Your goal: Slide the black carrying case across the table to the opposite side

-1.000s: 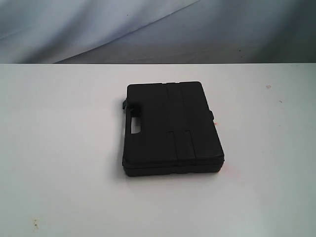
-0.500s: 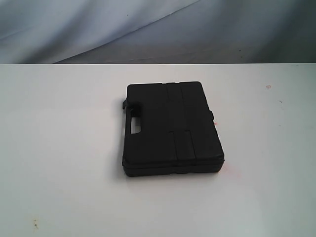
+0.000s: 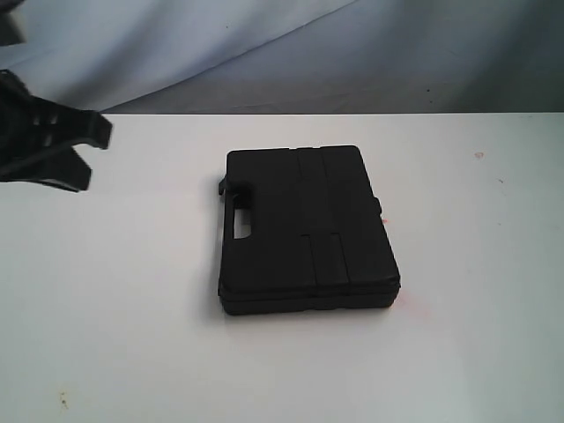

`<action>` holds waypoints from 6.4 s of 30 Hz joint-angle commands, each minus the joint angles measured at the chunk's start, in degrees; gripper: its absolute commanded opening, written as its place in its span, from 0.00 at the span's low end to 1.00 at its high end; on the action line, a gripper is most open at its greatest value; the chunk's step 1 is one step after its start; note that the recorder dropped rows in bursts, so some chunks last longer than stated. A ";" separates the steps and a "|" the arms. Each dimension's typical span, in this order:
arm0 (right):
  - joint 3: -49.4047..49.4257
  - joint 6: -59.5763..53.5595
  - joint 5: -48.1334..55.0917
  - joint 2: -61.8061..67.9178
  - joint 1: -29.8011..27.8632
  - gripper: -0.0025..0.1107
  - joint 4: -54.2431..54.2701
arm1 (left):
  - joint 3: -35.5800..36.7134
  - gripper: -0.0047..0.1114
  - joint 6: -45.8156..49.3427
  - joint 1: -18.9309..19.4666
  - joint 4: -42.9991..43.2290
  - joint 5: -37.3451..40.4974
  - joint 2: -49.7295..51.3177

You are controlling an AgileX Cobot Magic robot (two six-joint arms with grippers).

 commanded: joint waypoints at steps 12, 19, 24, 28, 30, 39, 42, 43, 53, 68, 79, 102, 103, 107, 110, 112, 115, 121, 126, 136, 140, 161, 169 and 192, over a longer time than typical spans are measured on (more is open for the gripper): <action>0.15 0.12 -0.10 -0.19 -0.53 0.02 0.42 | -13.19 0.04 -19.64 -15.34 8.07 -8.94 27.01; 0.15 0.12 -0.10 -0.19 -0.53 0.02 0.42 | -13.19 0.27 -27.49 -15.34 14.02 -12.28 29.99; 0.15 0.12 -0.10 -0.19 -0.53 0.02 0.42 | -13.44 0.43 -29.47 -15.06 14.98 -16.77 31.45; 0.15 0.12 -0.10 -0.19 -0.53 0.02 0.42 | -16.39 0.43 -31.57 -14.98 18.32 -13.98 35.57; 0.15 0.12 -0.10 -0.19 -0.53 0.02 0.42 | -17.92 0.43 -31.81 -14.98 19.31 -13.05 37.27; 0.15 0.12 -0.10 -0.19 -0.53 0.02 0.42 | -21.21 0.43 -34.25 -13.24 20.92 -13.13 41.27; 0.15 0.12 -0.10 -0.19 -0.53 0.02 0.42 | -21.21 0.43 -34.26 -11.78 20.75 -12.55 41.97; 0.15 0.12 -0.10 -0.19 -0.53 0.02 0.42 | -21.21 0.43 -34.26 -11.50 20.75 -12.44 42.21; 0.15 0.12 -0.10 -0.19 -0.53 0.02 0.42 | -21.21 0.43 -33.74 -11.05 20.57 -14.08 43.99; 0.15 0.12 -0.10 -0.19 -0.53 0.02 0.42 | -21.21 0.43 -32.70 -11.19 18.69 -16.78 44.70; 0.15 0.12 -0.10 -0.19 -0.53 0.02 0.42 | -21.21 0.43 -30.15 -11.19 16.94 -17.61 48.32; 0.15 0.12 -0.10 -0.19 -0.53 0.02 0.42 | -20.99 0.04 -22.22 -11.19 17.30 -17.20 48.32; 0.15 0.12 -0.10 -0.19 -0.53 0.02 0.42 | -20.99 0.04 -22.22 -11.19 18.30 -16.65 48.32; 0.15 0.12 -0.10 -0.19 -0.53 0.02 0.42 | -20.78 0.04 -22.46 -10.79 22.46 -13.87 48.21; 0.15 0.12 -0.10 -0.19 -0.53 0.02 0.42 | -20.78 0.04 -22.46 -9.91 22.50 -13.05 48.21; 0.15 0.12 -0.10 -0.19 -0.53 0.02 0.42 | -20.78 0.04 -21.94 -9.34 22.23 -13.06 48.21; 0.15 0.12 -0.10 -0.19 -0.53 0.02 0.42 | -20.78 0.04 -18.84 -8.92 22.33 -12.95 48.21; 0.15 0.12 -0.10 -0.19 -0.53 0.02 0.42 | -20.50 0.04 -17.53 -7.05 22.19 -12.61 47.96; 0.15 0.12 -0.10 -0.19 -0.53 0.02 0.42 | -12.46 0.04 -16.46 -3.81 21.57 -20.25 43.33; 0.15 0.12 -0.10 -0.19 -0.53 0.02 0.42 | 2.94 0.04 -11.61 8.02 22.23 -27.98 35.84; 0.15 0.12 -0.10 -0.19 -0.53 0.02 0.42 | 5.57 0.04 -8.60 12.76 22.23 -28.74 34.02; 0.15 -0.01 -0.10 -0.19 -0.53 0.02 0.41 | 6.30 0.04 -1.69 15.62 18.27 -29.49 32.02; 0.15 -0.01 -0.10 -0.19 -0.53 0.02 0.41 | 6.30 0.04 -1.69 15.62 18.27 -29.49 32.02; 0.15 0.13 -0.10 -0.19 -0.53 0.02 0.41 | 6.30 0.09 -2.09 15.62 15.63 -29.49 32.02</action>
